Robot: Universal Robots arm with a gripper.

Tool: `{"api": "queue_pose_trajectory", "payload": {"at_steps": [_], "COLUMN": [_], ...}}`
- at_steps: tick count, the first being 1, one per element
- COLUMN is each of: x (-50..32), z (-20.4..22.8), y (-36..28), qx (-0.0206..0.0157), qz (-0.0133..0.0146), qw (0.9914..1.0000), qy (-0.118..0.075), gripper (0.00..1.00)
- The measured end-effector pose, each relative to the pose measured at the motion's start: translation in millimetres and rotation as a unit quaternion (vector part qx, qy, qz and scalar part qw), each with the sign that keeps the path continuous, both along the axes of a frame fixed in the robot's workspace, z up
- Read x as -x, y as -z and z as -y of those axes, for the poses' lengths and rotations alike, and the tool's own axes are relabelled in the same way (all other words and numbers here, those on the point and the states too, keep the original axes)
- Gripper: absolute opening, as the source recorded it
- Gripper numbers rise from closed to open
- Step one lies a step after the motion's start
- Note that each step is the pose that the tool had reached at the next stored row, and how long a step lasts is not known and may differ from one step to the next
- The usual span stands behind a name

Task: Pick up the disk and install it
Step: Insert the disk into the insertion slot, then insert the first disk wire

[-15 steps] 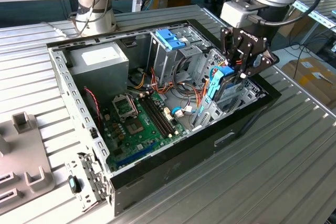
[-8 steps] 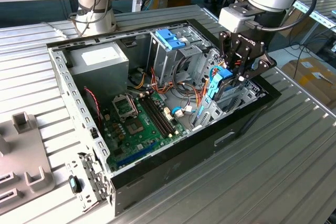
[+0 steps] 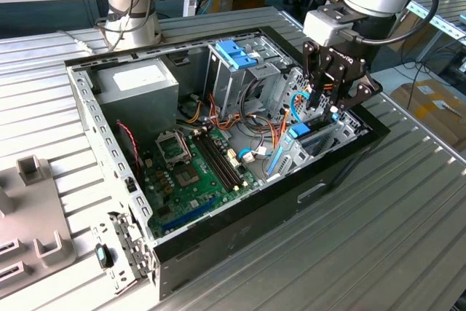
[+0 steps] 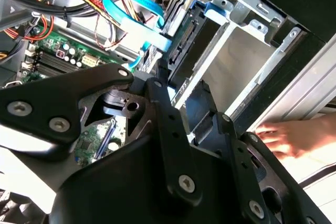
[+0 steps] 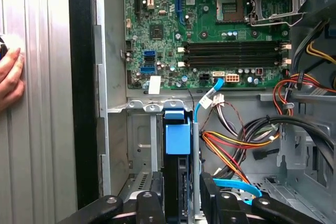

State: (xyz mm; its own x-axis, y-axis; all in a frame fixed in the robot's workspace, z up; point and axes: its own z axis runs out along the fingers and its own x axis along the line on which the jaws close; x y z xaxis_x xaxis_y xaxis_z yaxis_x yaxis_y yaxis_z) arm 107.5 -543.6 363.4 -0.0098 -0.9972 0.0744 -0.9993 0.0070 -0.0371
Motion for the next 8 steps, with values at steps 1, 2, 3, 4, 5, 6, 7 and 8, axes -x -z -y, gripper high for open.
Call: {"api": "queue_pose_trajectory", "payload": {"at_steps": [1, 2, 3, 4, 5, 6, 7, 8], "x": [0.0, 0.0, 0.0, 0.0, 0.0, 0.0, 0.0, 0.0], "z": [0.0, 0.0, 0.0, 0.0, 0.0, 0.0, 0.0, 0.0], "y": [0.0, 0.0, 0.0, 0.0, 0.1, 0.0, 0.0, -0.1], "qx": [0.0, 0.0, 0.0, 0.0, 0.0, 0.0, 0.0, 0.0], "qz": [0.0, 0.0, 0.0, 0.0, 0.0, 0.0, 0.0, 0.0], "qw": [1.0, 1.0, 1.0, 1.0, 1.0, 1.0, 1.0, 1.0], "qy": [0.0, 0.0, 0.0, 0.0, 0.0, 0.0, 0.0, 0.0], "gripper": [0.42, 0.42, 0.42, 0.42, 0.42, 0.42, 0.42, 0.42]}}
